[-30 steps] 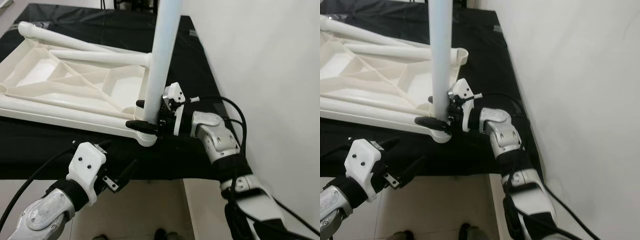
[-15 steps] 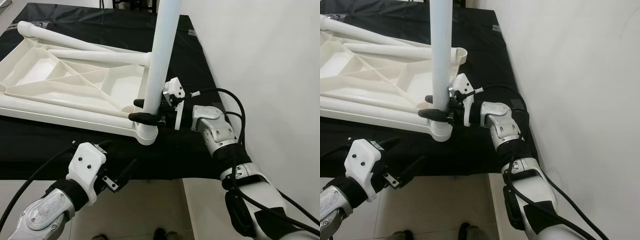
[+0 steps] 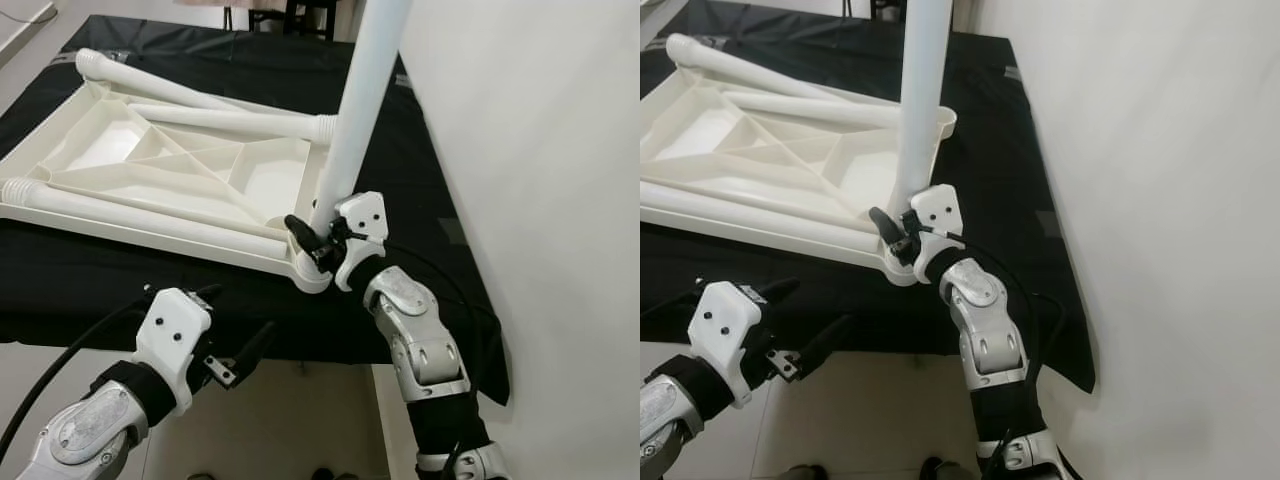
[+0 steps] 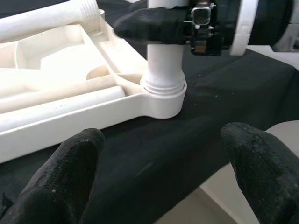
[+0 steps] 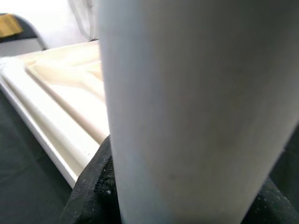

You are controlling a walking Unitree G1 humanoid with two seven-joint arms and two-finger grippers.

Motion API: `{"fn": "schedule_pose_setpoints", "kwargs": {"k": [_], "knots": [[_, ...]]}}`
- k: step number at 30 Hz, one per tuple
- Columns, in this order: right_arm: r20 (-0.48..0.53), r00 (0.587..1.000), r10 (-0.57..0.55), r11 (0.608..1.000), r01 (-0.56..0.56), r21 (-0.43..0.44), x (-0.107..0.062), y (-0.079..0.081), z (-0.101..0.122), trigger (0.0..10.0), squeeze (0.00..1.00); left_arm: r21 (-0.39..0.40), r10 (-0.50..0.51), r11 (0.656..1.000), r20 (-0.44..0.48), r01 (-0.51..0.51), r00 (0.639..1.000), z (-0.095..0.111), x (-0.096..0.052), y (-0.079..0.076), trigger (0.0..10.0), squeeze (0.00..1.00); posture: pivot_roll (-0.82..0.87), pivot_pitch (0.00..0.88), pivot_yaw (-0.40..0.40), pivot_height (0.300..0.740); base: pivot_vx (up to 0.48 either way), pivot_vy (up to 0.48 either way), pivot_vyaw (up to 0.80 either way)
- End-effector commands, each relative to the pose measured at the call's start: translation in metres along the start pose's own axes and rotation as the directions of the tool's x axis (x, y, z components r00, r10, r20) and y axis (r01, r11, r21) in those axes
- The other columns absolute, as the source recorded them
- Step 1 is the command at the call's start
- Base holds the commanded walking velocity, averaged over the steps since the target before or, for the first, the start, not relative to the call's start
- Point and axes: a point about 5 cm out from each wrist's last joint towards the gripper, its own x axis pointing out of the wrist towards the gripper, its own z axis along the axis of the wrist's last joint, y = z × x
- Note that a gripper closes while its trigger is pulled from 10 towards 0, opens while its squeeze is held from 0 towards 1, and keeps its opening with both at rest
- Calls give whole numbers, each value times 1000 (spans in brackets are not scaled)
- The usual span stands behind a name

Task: Building children table

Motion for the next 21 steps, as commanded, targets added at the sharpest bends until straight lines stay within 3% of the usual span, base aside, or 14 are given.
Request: {"fn": "schedule_pose_setpoints", "kwargs": {"k": [1,2,3,4,5,9,11,12,13,14,17,21], "knots": [[-213,977,13,1000,-14,-3,-5,0,-46,1451,0,-13,-27,1000,-10,27,1000,-2,1,-5,10000,0,142,226,-143,740,0,0,0],[-213,977,13,1000,-14,-3,-5,0,-46,1451,0,-13,-27,1000,-10,27,1000,-2,1,-5,10000,0,142,226,-143,740,0,0,0],[-200,979,40,999,-42,-3,1,-2,-41,10000,0,-12,-27,1000,-11,27,1000,-3,0,-5,10000,0,145,225,-146,740,0,0,0],[-200,979,40,999,-42,-3,1,-2,-41,10000,0,-12,-27,1000,-11,27,1000,-3,0,-5,10000,0,145,225,-146,740,0,0,0],[-158,981,114,993,-114,5,7,-1,-33,10000,1000,-10,-24,1000,-13,24,1000,-3,0,-4,10000,0,146,225,-142,740,0,0,0],[-59,968,246,969,-244,29,17,-1,-12,10000,1000,-6,-20,1000,-11,20,1000,-2,0,-3,10000,0,148,225,-141,740,0,0,0],[20,926,377,926,-377,8,18,2,11,10000,1000,-5,-20,1000,-9,20,1000,-2,1,-3,10000,0,147,225,-144,740,0,0,0],[20,926,377,926,-377,8,18,2,11,10000,1000,-5,-20,1000,-9,20,1000,-2,1,-3,10000,0,147,225,-144,740,0,0,0],[36,902,430,903,-430,-1,16,5,17,10000,1000,-5,-20,1000,-8,20,1000,-2,2,-3,10000,0,147,224,-146,740,0,0,0],[49,854,518,855,-516,-48,13,7,24,10000,0,-4,-18,1000,-8,18,1000,-2,2,-2,10000,0,147,224,-147,740,0,0,0],[35,734,678,732,-671,-116,12,7,30,10000,0,-4,-14,1000,-6,13,1000,-2,2,-2,10000,0,148,223,-146,740,0,0,0],[26,687,726,685,-719,-113,15,5,31,10000,0,-3,-14,1000,-5,14,1000,-2,2,-2,10000,0,158,222,-149,740,0,0,0]]}}
